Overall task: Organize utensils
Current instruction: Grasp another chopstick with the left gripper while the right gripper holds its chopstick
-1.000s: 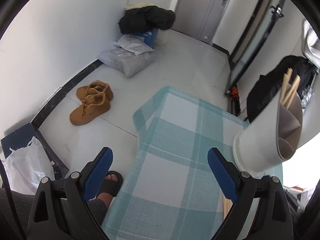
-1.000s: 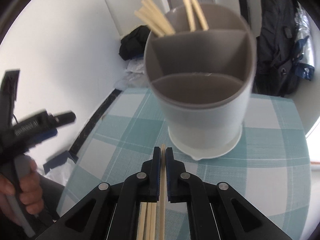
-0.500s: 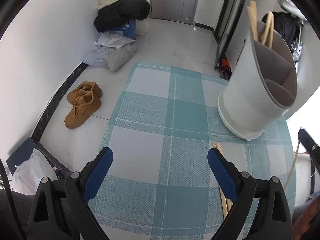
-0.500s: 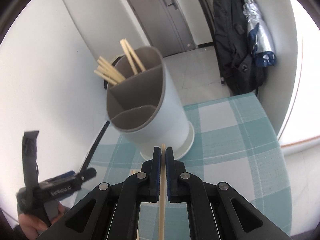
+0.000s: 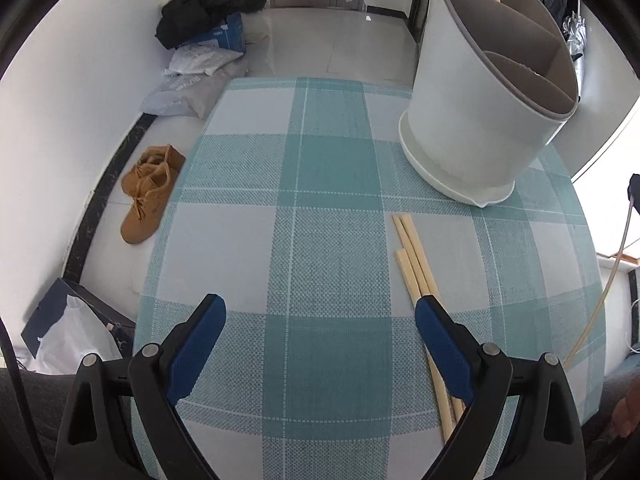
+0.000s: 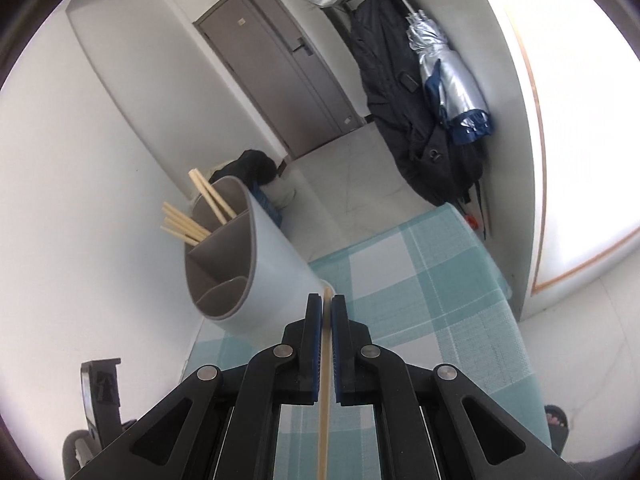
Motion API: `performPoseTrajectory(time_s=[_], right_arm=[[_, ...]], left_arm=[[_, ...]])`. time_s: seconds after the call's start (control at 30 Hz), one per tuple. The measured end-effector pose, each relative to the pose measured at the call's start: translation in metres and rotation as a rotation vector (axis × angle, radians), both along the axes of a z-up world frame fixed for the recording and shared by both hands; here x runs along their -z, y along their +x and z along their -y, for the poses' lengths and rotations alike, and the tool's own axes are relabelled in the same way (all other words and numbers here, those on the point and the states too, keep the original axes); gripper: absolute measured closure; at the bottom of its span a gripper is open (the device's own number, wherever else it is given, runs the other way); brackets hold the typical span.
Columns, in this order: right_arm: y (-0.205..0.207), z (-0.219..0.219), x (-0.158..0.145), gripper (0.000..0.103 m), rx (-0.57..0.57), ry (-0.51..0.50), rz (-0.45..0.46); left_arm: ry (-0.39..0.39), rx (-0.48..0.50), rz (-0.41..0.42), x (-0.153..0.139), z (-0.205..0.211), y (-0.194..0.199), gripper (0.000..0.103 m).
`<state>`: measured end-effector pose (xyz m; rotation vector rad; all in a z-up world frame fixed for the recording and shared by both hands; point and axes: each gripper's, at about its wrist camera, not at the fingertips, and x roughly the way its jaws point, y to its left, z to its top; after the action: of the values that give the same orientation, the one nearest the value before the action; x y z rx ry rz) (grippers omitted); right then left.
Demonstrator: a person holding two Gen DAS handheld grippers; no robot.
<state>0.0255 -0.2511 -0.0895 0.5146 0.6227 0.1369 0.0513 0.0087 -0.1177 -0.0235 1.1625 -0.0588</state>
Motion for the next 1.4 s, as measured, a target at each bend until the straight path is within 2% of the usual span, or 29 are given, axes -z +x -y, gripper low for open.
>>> performPoseTrajectory(time_s=[0.13,0.27,0.53,0.77,0.87,0.93,1.1,1.13,1.17,1.2,1.27,1.4], right_arm=[[-0.001,0.005,0.003,0.099,0.022,0.014,-0.006],[-0.005,0.010,-0.004,0.099,0.026,0.023,0.017],[-0.010,0.019,-0.008,0.099,0.039,0.049,0.025],[-0.011,0.014,-0.012,0.099,0.027,0.033,0.045],[-0.011,0.011,-0.013,0.099,0.017,0.030,0.044],[-0.011,0.005,-0.014,0.099,0.014,-0.011,0.047],[-0.012,0.000,-0.014,0.099,0.001,-0.028,0.053],[-0.012,0.000,-0.014,0.099,0.000,-0.028,0.056],[-0.012,0.000,-0.015,0.099,0.001,-0.031,0.058],[-0.012,0.001,-0.015,0.099,0.004,-0.037,0.057],[-0.012,0.001,-0.013,0.099,0.008,-0.041,0.049],[-0.010,0.002,-0.010,0.099,0.012,-0.033,0.032]], left_arm=[[0.007,0.042,-0.038,0.006,0.012,0.000,0.010],[0.066,0.094,-0.064,0.011,0.028,-0.003,0.010],[0.045,0.049,-0.137,0.017,0.017,-0.003,0.010],[0.072,0.042,-0.137,0.017,0.021,0.007,0.010],[0.088,0.046,-0.188,0.018,0.022,0.017,0.010],[0.084,0.044,-0.202,0.017,0.022,0.025,0.018],[0.085,0.077,-0.200,0.013,0.032,0.033,0.055],[0.095,0.088,-0.206,0.013,0.037,0.035,0.057],[0.101,0.093,-0.215,0.012,0.036,0.034,0.065],[0.103,0.093,-0.222,0.011,0.038,0.034,0.079],[0.092,0.094,-0.237,0.011,0.040,0.036,0.093],[0.126,0.113,-0.229,0.011,0.046,0.038,0.100]])
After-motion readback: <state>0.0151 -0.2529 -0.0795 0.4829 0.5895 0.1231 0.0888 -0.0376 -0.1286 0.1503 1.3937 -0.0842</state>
